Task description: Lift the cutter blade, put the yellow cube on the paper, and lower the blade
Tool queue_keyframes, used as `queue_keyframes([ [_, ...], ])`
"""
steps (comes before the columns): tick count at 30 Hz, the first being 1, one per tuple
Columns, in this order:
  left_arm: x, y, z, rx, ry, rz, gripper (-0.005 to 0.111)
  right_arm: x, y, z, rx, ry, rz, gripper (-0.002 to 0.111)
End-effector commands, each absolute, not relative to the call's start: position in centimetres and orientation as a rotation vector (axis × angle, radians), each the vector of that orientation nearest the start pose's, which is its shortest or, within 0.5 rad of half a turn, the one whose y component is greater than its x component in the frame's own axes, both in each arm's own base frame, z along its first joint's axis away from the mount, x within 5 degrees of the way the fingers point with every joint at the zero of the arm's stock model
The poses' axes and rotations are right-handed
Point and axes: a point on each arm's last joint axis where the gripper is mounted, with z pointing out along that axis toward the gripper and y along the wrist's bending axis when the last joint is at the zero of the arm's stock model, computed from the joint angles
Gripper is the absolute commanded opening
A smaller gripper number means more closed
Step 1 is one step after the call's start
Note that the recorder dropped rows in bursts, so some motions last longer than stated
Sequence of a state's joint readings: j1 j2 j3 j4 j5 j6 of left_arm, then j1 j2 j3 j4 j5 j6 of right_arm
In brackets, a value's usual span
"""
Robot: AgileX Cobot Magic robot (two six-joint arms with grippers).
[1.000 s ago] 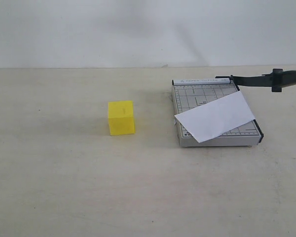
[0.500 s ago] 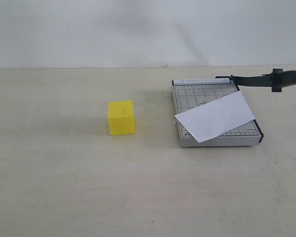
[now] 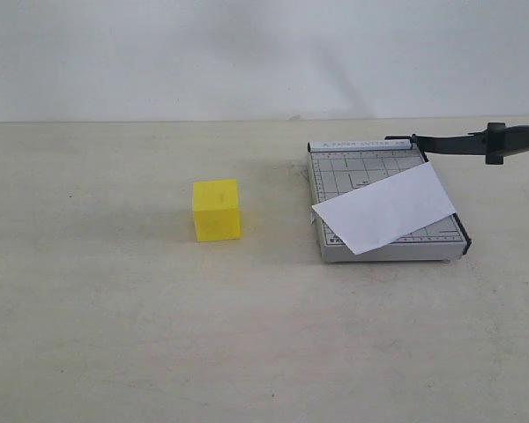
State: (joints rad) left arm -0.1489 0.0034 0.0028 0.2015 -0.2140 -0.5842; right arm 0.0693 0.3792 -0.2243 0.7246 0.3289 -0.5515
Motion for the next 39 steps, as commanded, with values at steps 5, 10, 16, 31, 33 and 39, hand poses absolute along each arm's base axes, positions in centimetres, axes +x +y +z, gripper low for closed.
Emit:
queue_keyframes([
  [5, 5.3, -1.7, 22.9, 0.026, 1.324, -0.389, 0.014, 8.6, 2.5, 24.1, -0.074, 1.884, 0.344, 0.000],
  [10, 6.2, -2.7, 22.5, 0.144, 1.402, -0.402, 0.026, 8.6, 2.2, 23.2, -0.105, 1.888, 0.265, 0.000],
  [16, 8.0, -3.1, 21.6, 0.143, 1.562, -0.421, 0.030, 7.7, 1.7, 20.3, -0.115, 1.890, 0.199, 0.000],
  [31, 21.1, -9.5, 26.5, 0.547, 1.788, -0.492, 0.044, 6.4, 1.8, 18.4, -0.139, 1.856, 0.201, 0.000],
  [33, 22.2, -11.2, 26.3, 0.600, 1.797, -0.527, 0.044, 6.4, 1.8, 18.4, -0.139, 1.856, 0.201, 0.000],
  [39, 24.6, -16.4, 25.7, 0.737, 1.827, -0.584, 0.044, 6.4, 1.8, 18.4, -0.137, 1.856, 0.203, 0.000],
])
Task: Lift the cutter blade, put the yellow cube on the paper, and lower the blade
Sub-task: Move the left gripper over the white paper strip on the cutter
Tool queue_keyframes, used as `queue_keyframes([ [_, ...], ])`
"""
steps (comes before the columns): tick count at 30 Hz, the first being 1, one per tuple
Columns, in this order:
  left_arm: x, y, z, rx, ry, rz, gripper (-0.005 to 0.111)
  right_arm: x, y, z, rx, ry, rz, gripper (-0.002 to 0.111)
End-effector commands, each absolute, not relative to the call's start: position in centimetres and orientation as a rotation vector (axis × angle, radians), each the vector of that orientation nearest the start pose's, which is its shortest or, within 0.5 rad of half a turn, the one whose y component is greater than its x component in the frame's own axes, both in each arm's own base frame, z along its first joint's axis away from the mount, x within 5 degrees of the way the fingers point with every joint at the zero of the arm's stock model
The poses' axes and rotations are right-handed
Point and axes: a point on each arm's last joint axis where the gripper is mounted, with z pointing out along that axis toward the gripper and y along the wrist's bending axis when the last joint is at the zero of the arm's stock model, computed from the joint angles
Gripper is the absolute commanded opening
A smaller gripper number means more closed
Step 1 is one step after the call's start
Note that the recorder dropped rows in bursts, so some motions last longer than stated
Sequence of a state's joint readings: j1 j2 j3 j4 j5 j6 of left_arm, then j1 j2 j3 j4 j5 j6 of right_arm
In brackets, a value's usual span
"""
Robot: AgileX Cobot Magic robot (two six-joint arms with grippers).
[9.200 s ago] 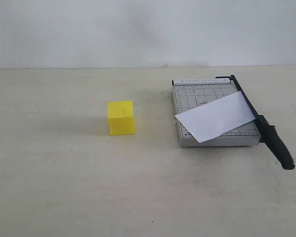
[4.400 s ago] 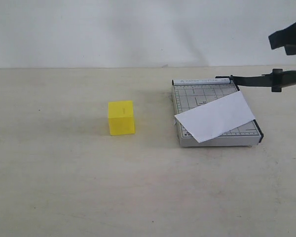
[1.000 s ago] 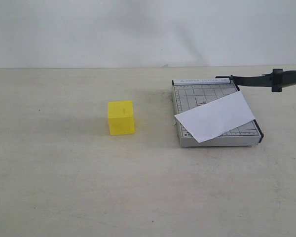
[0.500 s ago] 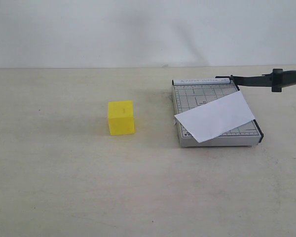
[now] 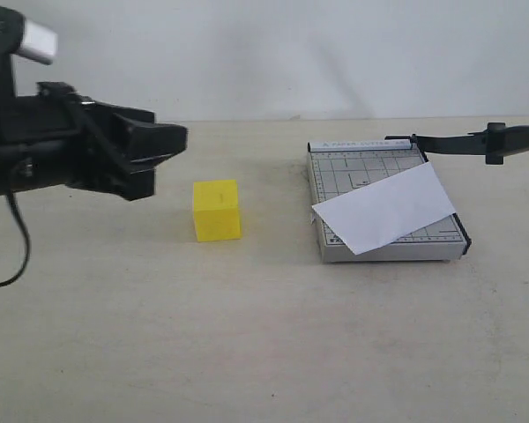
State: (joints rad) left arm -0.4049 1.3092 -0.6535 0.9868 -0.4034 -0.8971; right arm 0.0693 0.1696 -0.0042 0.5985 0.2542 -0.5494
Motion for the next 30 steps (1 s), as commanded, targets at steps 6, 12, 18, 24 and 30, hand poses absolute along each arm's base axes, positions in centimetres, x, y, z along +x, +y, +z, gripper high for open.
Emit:
queue_keyframes([
  [6, 26.6, -21.9, 24.6, 0.848, 1.847, -0.599, 0.044, 6.4, 1.8, 18.4, -0.137, 1.856, 0.203, 0.000],
  [12, 28.3, -26.7, 23.0, 0.912, 1.851, -0.630, 0.044, 6.4, 1.8, 18.5, -0.107, 1.854, 0.238, 0.000],
  [18, 30.0, -29.8, 21.8, 0.913, 1.902, -0.551, 0.041, 6.4, 1.9, 18.5, -0.102, 1.853, 0.243, 0.000],
  [24, 31.6, -31.4, 20.8, 0.885, 1.937, -0.500, 0.005, 6.4, 1.9, 18.5, -0.102, 1.853, 0.243, 0.000],
  [30, 31.3, -32.3, 21.6, 0.897, 1.860, -0.629, 0.005, 6.4, 1.9, 18.4, -0.105, 1.857, 0.245, 0.000],
])
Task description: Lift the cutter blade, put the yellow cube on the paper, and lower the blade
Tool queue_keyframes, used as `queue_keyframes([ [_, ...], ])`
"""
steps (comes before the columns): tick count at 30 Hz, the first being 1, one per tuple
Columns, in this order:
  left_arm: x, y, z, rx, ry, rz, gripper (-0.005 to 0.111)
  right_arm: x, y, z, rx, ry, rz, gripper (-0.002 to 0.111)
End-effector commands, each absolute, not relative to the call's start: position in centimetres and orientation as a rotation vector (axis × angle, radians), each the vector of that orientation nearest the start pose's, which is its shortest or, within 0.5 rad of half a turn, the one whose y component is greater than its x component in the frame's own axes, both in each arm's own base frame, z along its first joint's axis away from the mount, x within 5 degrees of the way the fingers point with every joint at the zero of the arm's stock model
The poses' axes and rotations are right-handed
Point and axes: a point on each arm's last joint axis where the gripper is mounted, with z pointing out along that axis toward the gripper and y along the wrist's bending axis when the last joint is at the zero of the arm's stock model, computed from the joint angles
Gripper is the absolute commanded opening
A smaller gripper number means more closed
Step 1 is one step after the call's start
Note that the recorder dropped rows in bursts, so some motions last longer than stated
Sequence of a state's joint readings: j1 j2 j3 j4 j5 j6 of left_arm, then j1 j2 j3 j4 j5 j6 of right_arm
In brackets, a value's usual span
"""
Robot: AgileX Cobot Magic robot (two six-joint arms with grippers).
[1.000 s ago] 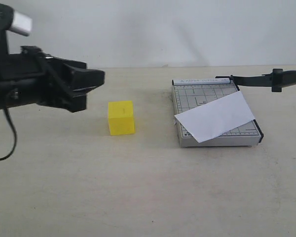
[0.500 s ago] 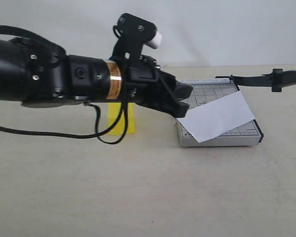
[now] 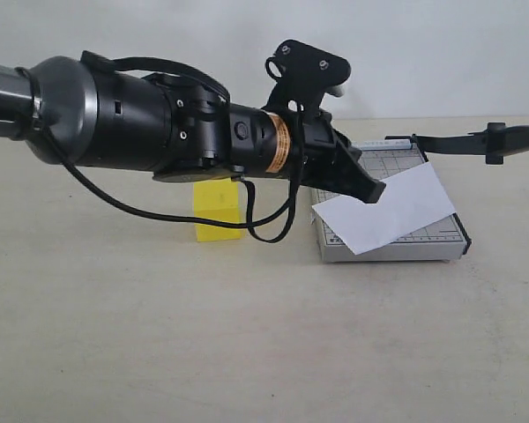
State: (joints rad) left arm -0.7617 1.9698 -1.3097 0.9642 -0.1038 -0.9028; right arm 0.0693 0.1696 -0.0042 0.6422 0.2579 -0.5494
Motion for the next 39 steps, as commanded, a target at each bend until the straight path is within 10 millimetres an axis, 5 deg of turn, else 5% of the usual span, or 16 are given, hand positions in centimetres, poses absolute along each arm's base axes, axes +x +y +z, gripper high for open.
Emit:
queue_keyframes([
  [1, 31.3, -32.4, 21.6, 0.901, 1.848, -0.645, 0.005, 6.4, 1.9, 18.4, -0.105, 1.857, 0.245, 0.000],
  [9, 31.2, -32.5, 21.6, 0.915, 1.846, -0.631, 0.005, 6.4, 1.9, 18.4, -0.105, 1.857, 0.245, 0.000],
  [39, 35.0, -35.3, 14.3, 0.949, 1.954, -0.506, 0.005, 6.4, 1.9, 18.4, -0.103, 1.857, 0.247, 0.000],
])
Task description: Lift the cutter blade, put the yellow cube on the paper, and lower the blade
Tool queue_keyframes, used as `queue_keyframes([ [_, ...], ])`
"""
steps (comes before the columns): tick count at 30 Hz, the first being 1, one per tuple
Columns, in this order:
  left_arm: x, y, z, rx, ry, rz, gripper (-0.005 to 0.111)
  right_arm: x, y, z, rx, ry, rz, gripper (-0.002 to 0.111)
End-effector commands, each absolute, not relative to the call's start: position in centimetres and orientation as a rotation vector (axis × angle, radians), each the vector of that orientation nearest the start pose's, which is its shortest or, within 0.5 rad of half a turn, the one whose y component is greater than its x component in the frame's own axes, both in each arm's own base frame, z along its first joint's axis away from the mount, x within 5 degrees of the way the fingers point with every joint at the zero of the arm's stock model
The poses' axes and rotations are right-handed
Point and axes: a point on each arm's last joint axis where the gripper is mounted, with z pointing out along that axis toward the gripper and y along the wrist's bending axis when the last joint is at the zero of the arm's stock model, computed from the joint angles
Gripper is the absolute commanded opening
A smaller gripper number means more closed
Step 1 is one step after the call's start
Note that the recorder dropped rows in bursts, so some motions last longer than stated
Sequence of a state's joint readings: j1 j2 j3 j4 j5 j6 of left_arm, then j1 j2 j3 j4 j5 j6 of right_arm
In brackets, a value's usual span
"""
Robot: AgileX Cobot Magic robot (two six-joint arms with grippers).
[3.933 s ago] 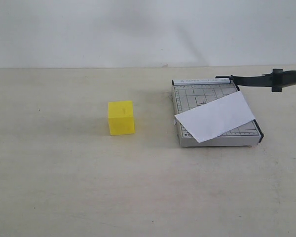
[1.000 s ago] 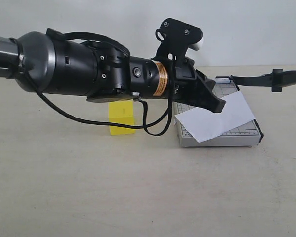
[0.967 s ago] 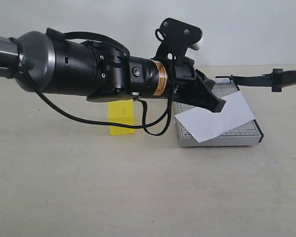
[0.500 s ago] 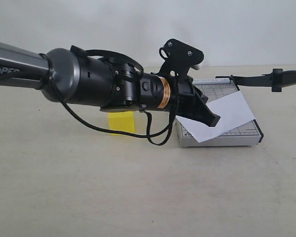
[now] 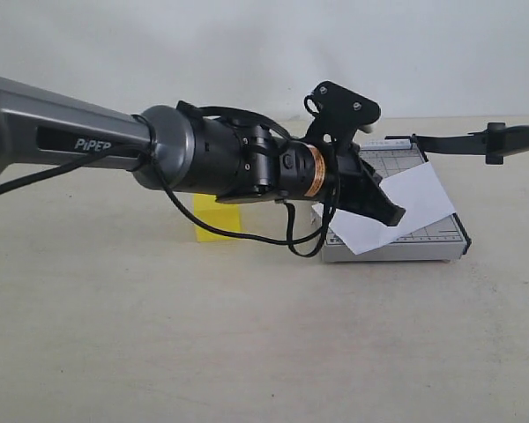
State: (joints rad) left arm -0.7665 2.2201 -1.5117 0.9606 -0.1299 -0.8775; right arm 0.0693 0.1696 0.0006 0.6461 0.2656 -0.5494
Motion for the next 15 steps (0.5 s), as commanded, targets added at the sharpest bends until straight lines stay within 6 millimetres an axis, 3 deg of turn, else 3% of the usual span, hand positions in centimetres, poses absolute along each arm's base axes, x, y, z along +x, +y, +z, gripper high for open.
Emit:
queue_keyframes([
  [1, 35.0, -35.3, 14.1, 0.950, 1.958, -0.505, 0.005, 6.4, 1.9, 18.4, -0.103, 1.857, 0.247, 0.000],
  [11, 35.1, -35.2, 11.5, 0.985, 2.003, -0.466, 0.005, 6.4, 1.9, 18.4, -0.101, 1.857, 0.249, 0.000],
  [15, 35.3, -35.3, 11.8, 0.981, 1.994, -0.468, 0.005, 6.4, 1.9, 18.4, -0.101, 1.857, 0.249, 0.000],
])
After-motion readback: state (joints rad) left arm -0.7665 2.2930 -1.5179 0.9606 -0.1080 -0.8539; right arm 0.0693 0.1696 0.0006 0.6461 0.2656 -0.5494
